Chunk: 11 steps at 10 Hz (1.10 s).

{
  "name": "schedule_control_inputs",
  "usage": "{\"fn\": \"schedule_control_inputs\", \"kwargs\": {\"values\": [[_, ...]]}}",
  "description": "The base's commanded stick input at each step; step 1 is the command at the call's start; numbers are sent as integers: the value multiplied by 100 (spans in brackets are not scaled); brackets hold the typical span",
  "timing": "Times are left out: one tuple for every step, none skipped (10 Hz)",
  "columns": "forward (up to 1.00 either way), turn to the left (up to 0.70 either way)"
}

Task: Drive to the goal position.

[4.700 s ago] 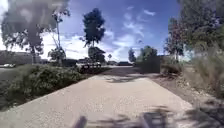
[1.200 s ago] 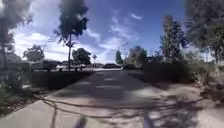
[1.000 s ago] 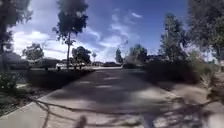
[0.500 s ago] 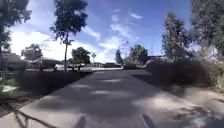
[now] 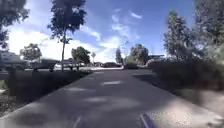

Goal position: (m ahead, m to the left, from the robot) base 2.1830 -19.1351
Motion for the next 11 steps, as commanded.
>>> {"fn": "schedule_control_inputs", "kwargs": {"values": [[100,0],[100,0],[100,0],[100,0],[100,0],[100,0],[100,0],[100,0],[100,0],[100,0],[100,0]]}}
